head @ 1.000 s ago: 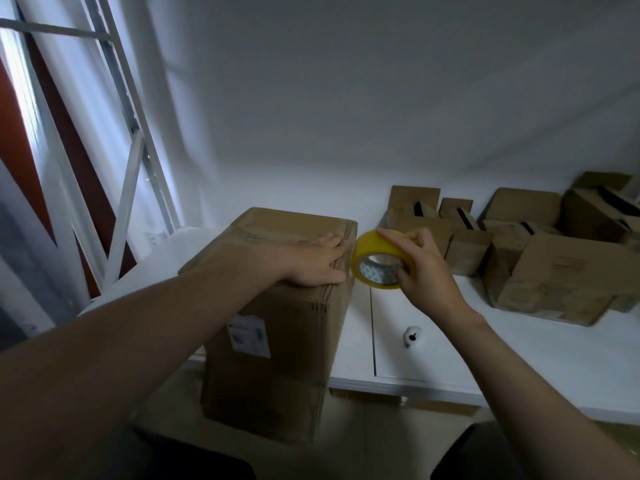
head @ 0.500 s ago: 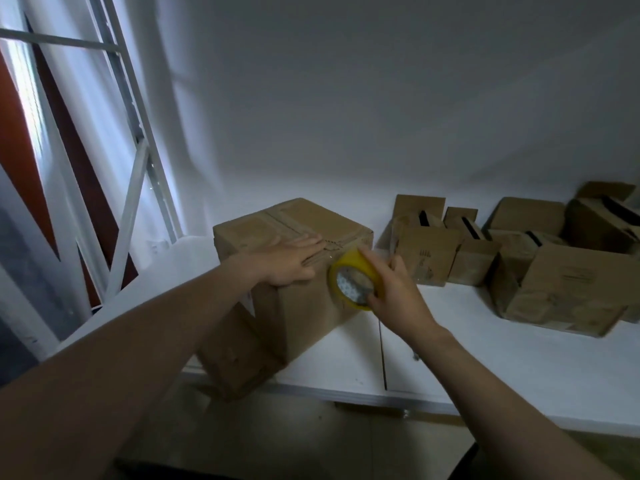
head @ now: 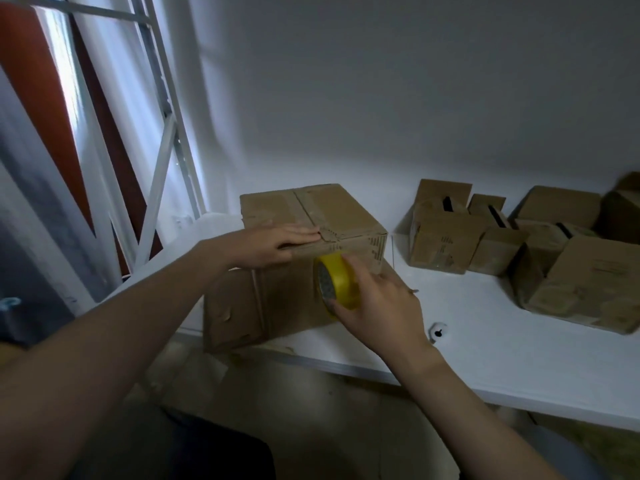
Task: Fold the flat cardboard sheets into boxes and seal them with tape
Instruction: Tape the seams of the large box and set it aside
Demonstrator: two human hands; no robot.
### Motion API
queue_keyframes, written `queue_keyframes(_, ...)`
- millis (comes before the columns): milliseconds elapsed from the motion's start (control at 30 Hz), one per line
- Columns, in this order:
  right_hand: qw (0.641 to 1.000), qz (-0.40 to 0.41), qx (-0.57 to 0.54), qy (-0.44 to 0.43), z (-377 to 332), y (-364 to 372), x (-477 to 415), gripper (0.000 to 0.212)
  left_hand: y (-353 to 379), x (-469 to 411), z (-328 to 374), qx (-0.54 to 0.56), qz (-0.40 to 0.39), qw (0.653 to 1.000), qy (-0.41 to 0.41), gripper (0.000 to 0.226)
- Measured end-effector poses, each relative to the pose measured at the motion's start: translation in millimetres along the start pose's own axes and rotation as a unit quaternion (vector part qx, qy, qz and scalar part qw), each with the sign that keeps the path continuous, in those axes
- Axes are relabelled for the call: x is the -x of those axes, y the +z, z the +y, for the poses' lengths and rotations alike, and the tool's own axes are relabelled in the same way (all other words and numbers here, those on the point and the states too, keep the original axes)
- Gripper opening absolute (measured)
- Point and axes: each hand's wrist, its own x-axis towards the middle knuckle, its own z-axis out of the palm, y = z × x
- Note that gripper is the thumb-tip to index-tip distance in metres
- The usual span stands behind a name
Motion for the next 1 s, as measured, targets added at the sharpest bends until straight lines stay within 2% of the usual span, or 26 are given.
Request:
queue_keyframes(167, 0.999, -0.021, 0.011, 0.031, -23.1, 6.4, -5.2, 0.079, 4.2, 7.2, -17.7, -0.016, 0.03, 0.999, -0.011, 0.052)
queue_keyframes(300, 0.998, -0.059, 0.026, 0.003, -26.5, 6.9, -14.6, 0.084, 2.2, 16.7, -34.1, 0.006, 0.055, 0.998, -0.023, 0.048)
queue_keyframes(367, 0.996, -0.078, 0.034, -0.02, -21.7, 5.5, -27.8, 0.079, 1.3, 18.9, -41.3, 0.018, 0.073, 0.997, -0.025, 0.046)
queue_keyframes(433, 0.996, -0.064, 0.033, -0.059, -17.6, 4.5, -44.8, 0.068, 0.0, 21.1, -48.2, 0.027, 0.118, 0.992, -0.022, 0.044)
queue_keyframes(567, 0.99, -0.054, -0.034, -0.125, -8.0, 16.1, -96.8, 0.056, 1.8, 25.6, -65.5, 0.06, 0.2, 0.977, -0.043, 0.039)
queue_keyframes(633, 0.982, -0.105, -0.079, -0.136, -2.0, 29.0, -126.2, 0.052, 4.3, 25.1, -70.3, 0.079, 0.217, 0.972, -0.047, 0.038)
queue_keyframes(767, 0.957, -0.247, -0.127, -0.083, 8.2, 52.2, -157.7, 0.053, 3.4, 22.1, -76.5, 0.091, 0.247, 0.963, -0.064, 0.036)
queue_keyframes(867, 0.962, -0.239, -0.099, -0.09, 8.2, 62.9, -159.9, 0.057, 6.1, 23.4, -68.8, -0.007, 0.31, 0.939, -0.146, 0.031)
queue_keyframes(933, 0.964, -0.227, -0.102, -0.096, 7.3, 66.1, -159.5, 0.056, 15.4, 26.3, -49.0, -0.071, 0.37, 0.902, -0.212, 0.015)
queue_keyframes(1000, 0.964, -0.217, -0.087, -0.123, 8.2, 68.4, -158.0, 0.053, 25.3, 31.6, -18.6, 0.042, 0.412, 0.879, -0.235, 0.005)
